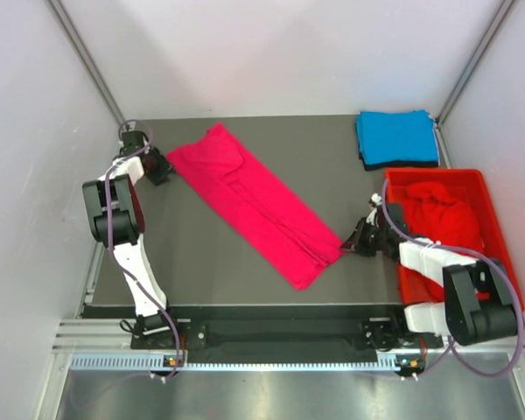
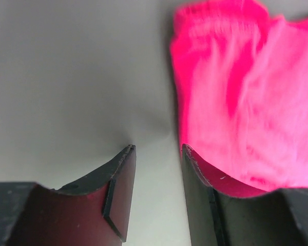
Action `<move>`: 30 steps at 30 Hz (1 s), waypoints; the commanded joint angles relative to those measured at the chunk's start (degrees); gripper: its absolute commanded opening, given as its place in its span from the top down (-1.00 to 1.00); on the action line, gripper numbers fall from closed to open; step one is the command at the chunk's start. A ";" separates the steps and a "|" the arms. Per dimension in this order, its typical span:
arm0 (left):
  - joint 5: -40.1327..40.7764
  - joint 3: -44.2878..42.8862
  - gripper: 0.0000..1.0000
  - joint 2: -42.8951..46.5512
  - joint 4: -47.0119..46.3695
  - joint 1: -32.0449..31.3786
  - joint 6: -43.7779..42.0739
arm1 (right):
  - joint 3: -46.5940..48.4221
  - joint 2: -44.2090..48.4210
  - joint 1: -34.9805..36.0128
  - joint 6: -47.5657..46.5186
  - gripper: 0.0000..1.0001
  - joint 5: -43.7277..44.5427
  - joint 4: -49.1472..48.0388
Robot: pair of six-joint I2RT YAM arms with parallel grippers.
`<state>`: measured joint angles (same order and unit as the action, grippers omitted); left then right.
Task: Fold and stack the t-shirts
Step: Fold the tshirt
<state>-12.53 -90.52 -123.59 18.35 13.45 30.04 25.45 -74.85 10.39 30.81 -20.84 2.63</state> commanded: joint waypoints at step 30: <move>-4.34 40.06 -0.01 31.83 -6.75 -18.20 7.57 | -4.46 15.70 8.06 6.90 0.49 18.37 9.14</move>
<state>-18.09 -52.25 -95.46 12.47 -2.81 37.76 19.07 -60.29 17.63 37.71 -6.26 7.84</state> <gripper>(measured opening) 0.503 0.224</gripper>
